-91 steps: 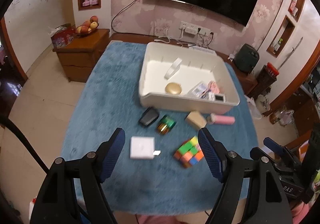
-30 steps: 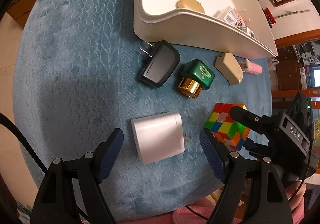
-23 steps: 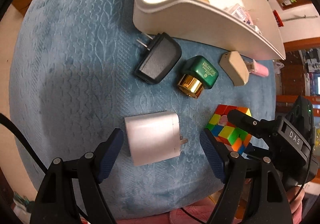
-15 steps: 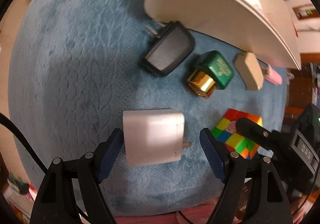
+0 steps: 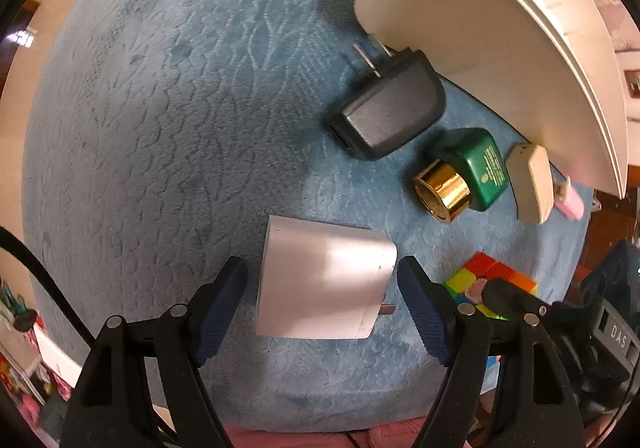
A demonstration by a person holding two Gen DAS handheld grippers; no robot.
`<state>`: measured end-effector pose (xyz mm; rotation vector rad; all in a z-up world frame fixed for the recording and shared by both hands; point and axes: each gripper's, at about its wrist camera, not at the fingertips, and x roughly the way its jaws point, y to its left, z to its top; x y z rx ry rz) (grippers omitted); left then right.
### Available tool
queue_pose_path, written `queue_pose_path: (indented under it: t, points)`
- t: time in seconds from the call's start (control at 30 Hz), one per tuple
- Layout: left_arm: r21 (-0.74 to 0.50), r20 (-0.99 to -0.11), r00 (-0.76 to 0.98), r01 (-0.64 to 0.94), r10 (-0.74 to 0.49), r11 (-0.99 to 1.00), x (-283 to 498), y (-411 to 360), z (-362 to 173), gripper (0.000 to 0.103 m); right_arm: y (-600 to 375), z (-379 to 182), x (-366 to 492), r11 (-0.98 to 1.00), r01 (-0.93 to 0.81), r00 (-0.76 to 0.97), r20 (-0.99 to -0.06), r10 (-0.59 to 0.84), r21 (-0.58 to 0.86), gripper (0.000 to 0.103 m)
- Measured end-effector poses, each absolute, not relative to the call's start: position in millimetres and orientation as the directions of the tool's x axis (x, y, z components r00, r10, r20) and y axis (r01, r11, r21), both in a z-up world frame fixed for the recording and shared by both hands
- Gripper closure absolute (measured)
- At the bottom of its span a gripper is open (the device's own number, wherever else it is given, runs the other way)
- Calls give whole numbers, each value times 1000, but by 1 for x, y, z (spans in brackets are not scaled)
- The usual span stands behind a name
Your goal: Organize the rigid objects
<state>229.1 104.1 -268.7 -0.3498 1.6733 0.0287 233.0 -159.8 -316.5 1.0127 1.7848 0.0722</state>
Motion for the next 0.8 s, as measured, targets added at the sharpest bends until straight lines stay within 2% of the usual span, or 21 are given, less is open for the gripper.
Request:
queue_pose_path:
  t: [0.1,0.23,0.43,0.8]
  points:
    - [-158,-978,-91,-256,-186,954,228,105,-270,31,-166,-317,232,655,586,-136,-738,661,478,29]
    - [-165,-975,-92,-313,-203,935,225,106,-270,33,-161,-317,234,657,596,-173,-725,667,462,29]
    - [-157,-979,-70,-345,-192,926,216,111,-269,34,-166,-318,224,643,624,-213,-695,687,445,29]
    - [-138,-981,-77,-374,-179,917,197,93,-264,36,-159,-311,215,631,630,-226,-671,706,453,39]
